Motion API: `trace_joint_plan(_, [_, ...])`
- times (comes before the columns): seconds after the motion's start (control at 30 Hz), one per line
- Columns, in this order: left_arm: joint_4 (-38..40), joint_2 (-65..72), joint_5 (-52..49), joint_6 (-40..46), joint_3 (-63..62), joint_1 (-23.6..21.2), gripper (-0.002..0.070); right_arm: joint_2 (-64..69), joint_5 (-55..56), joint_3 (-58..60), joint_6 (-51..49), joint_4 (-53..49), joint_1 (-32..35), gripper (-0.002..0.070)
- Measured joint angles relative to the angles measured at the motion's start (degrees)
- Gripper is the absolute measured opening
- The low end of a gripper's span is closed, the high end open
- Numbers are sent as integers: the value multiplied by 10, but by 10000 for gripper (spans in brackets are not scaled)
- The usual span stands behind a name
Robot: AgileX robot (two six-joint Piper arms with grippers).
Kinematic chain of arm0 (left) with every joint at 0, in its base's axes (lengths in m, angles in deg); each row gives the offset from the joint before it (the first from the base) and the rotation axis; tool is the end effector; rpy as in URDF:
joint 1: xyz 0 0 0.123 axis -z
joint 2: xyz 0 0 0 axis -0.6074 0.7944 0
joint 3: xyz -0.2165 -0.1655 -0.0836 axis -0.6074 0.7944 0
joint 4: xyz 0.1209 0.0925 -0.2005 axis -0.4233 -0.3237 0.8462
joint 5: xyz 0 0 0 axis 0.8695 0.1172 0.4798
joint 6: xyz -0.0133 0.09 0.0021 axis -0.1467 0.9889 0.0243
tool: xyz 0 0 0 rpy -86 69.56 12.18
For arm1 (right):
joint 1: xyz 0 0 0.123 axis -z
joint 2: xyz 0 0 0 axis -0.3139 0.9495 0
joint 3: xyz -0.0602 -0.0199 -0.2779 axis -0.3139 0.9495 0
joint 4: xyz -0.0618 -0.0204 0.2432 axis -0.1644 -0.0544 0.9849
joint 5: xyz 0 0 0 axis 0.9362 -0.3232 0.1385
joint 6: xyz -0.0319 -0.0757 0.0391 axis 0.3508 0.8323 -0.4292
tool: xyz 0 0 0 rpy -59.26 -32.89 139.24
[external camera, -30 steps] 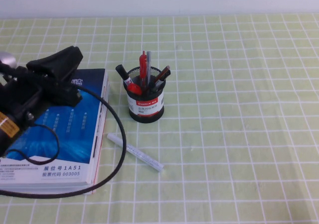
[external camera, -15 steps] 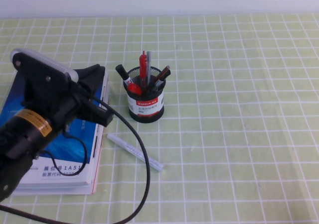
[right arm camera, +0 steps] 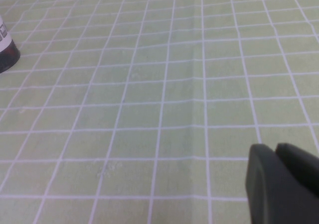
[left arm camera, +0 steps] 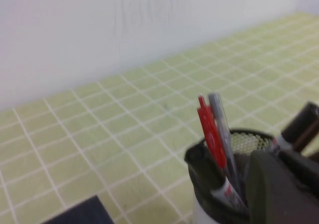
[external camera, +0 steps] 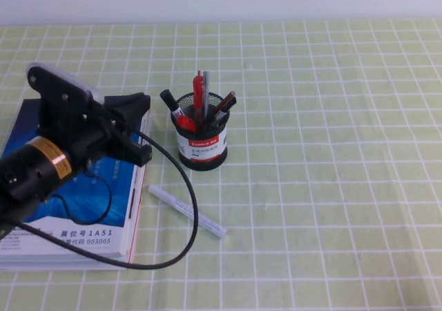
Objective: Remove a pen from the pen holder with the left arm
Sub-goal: Pick up the pen from the pen holder
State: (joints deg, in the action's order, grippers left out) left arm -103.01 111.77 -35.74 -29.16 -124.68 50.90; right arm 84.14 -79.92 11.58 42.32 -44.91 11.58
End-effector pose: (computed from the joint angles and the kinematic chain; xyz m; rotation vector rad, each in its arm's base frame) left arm 0.2813 -0.1055 0.2294 0.6603 1.6391 -0.4070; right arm 0.0514 0.0109 0.1713 0.0093 1.8775 0.2440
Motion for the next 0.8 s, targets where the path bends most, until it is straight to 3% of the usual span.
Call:
trace_joint_plan(0.37, [-18,81,-18,-126,-105,-5,20,0,0,0,0,0,0,-15])
trace_joint_plan(0.47, [-18,96,-25,-177,-127,-5,122,0,0,0,0,0,0,-15])
trace_joint_plan(0.63, [-18,123,-26,-271,-151,-5,371,0,0,0,0,0,0,-15])
trace_joint_plan(0.8, [-18,157,-31,-325,-161,-5,449,0,0,0,0,0,0,-15])
